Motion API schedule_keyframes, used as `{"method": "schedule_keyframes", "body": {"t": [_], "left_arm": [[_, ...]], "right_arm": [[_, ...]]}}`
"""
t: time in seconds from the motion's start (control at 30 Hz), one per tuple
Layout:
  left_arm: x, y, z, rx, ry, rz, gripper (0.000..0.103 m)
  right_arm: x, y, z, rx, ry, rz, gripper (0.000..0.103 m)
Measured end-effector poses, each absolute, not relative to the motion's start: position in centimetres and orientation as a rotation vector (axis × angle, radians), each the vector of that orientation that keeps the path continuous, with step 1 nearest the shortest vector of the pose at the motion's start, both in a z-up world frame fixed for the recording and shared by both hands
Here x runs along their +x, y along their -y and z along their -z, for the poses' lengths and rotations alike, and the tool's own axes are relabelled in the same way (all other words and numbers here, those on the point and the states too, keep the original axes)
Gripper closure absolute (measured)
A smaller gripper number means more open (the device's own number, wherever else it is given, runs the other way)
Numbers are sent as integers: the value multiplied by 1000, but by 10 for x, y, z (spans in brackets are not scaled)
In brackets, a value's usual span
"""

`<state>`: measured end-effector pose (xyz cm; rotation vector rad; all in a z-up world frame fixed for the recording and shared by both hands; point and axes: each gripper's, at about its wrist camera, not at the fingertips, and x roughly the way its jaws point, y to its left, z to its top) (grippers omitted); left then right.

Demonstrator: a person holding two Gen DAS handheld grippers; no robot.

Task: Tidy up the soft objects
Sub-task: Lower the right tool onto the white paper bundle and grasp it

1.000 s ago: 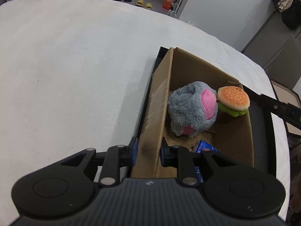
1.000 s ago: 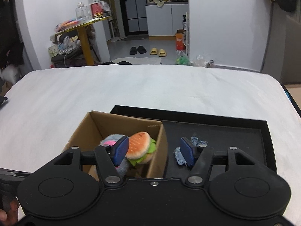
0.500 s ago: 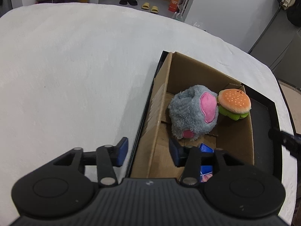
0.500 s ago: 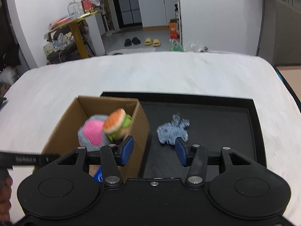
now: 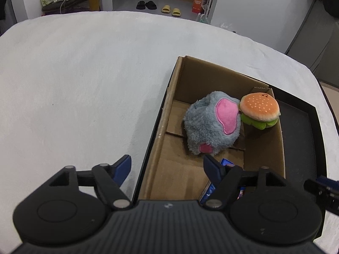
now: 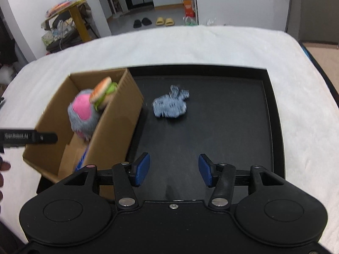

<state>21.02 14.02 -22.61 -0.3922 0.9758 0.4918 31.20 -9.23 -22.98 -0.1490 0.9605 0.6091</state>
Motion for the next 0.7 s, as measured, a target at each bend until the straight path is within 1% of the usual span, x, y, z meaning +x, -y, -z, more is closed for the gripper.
{"method": "schedule_keyframes", "body": {"t": [0.1,0.3,0.43,0.7], "left_arm": [[211,-135,226,-379,-977,-496,25],[213,-128,228,-354,-989,-499,24],[212,-126,230,-354,-998,-512,24],[210,-116,224,-339,-988,-510,24]], "right_arm": [[311,100,237,-158,-991,-613,51],[307,114,253,-177,-1064,-625,50],[303,116,261,-197,-1095,-641,45],[300,113,276,-250,-1145,-662,43]]}}
